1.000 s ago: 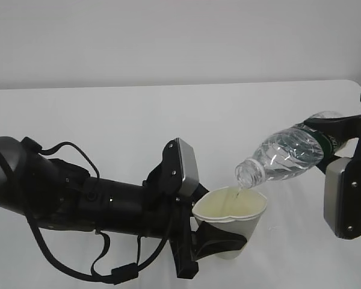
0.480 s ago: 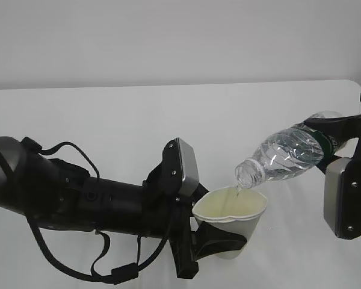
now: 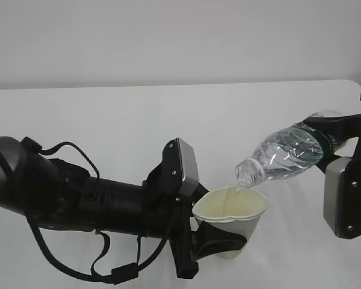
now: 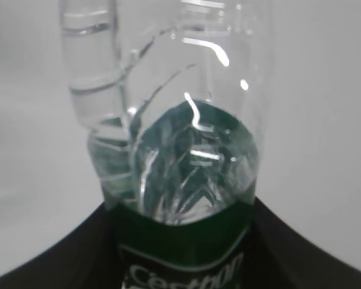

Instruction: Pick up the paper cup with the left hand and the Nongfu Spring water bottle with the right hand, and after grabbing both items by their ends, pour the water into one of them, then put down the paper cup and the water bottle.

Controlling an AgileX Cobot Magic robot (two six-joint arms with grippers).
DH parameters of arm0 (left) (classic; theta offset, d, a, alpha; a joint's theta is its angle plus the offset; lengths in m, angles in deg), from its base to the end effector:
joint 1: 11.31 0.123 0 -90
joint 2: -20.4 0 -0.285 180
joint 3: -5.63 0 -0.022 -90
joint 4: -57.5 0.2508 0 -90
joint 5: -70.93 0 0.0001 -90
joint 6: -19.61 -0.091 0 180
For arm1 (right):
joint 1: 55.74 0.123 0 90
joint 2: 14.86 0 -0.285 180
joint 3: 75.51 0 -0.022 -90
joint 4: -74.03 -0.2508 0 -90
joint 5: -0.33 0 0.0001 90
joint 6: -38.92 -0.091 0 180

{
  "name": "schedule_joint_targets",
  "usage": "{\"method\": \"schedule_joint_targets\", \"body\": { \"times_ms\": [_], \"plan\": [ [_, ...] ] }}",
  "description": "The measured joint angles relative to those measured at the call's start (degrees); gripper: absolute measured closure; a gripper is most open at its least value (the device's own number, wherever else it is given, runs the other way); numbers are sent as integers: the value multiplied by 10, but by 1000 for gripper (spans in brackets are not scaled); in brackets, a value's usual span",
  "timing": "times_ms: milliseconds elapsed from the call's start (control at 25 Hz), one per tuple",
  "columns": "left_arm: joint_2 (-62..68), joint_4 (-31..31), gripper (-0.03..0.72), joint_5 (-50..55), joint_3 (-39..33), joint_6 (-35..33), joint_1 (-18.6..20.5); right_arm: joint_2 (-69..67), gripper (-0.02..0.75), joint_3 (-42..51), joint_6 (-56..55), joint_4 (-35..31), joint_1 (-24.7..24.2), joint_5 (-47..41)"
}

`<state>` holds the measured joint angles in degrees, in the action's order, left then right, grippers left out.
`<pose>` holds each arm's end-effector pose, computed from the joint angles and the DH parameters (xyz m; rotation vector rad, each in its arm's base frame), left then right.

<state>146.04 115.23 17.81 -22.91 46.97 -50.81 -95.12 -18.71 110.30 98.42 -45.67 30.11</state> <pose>0.2339 -0.2725 0.1061 1.3598 1.5738 -1.0155 0.2160 0.0573 0.2054 -1.6365 1.1183 -0.7695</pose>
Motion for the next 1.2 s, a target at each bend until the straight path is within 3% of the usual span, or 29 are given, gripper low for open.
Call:
{"method": "schedule_joint_targets", "body": {
  "times_ms": [1200],
  "plan": [
    [0, 0, 304, 0, 0, 0, 0, 0, 355, 0, 17, -1, 0, 2]
  ]
}}
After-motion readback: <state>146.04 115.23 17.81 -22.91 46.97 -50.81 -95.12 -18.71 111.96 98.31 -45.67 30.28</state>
